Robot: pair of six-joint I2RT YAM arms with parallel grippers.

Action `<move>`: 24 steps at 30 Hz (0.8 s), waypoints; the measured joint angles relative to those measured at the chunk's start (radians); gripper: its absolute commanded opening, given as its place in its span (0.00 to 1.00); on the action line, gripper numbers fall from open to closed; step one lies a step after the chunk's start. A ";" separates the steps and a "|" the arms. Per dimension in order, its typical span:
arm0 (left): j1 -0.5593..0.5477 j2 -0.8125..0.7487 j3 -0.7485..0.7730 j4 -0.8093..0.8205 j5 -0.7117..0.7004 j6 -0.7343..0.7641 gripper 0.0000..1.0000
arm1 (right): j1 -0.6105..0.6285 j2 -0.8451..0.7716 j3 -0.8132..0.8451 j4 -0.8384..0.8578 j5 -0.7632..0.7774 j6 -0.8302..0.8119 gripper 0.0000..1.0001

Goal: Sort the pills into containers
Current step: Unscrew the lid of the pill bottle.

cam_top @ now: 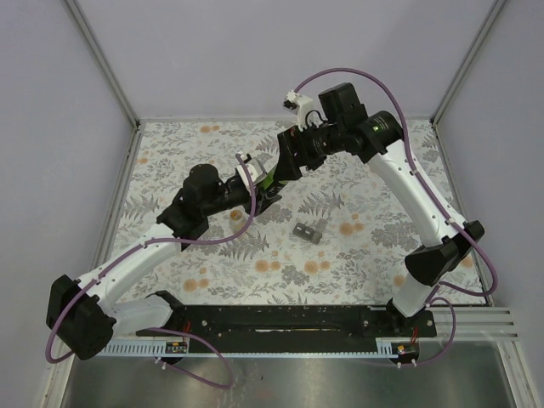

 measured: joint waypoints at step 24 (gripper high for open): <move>0.003 0.000 0.000 -0.003 0.125 -0.011 0.00 | -0.027 0.028 0.079 -0.153 -0.169 -0.247 0.60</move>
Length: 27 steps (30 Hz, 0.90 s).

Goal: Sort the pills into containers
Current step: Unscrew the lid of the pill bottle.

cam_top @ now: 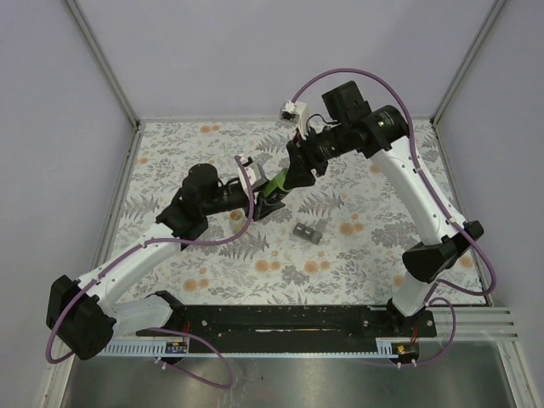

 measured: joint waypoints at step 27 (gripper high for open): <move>0.005 0.015 -0.011 0.003 0.240 -0.096 0.00 | 0.046 -0.257 -0.252 0.144 0.153 -0.268 1.00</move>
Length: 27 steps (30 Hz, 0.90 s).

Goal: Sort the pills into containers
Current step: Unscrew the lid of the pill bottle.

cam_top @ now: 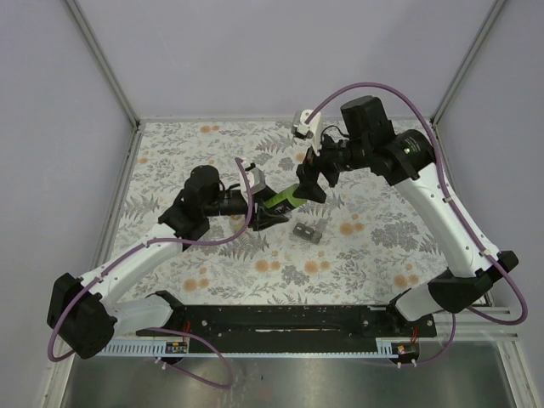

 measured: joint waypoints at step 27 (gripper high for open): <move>0.005 -0.015 -0.257 0.460 -0.431 0.016 0.00 | -0.085 0.224 0.066 0.048 -0.149 0.617 0.92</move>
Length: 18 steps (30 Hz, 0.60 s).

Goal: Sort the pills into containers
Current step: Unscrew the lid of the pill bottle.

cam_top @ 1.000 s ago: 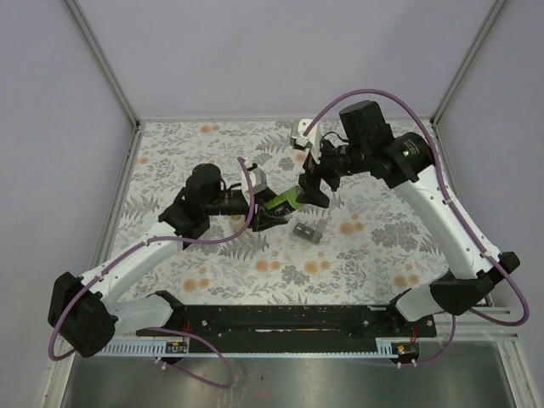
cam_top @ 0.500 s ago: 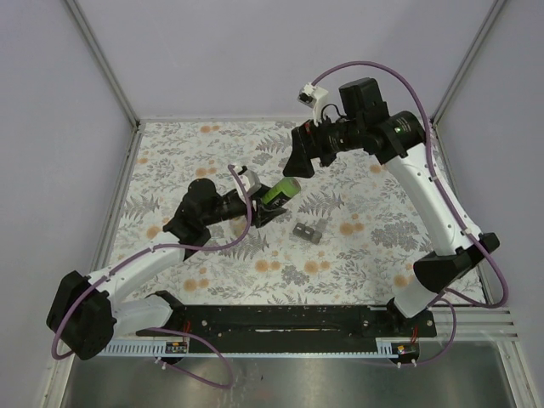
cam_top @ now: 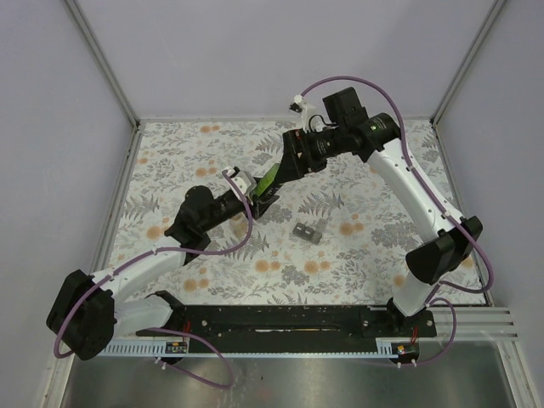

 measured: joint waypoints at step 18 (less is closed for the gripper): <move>-0.008 0.000 -0.003 0.010 -0.034 0.023 0.00 | -0.001 0.063 0.026 0.032 -0.040 0.047 0.83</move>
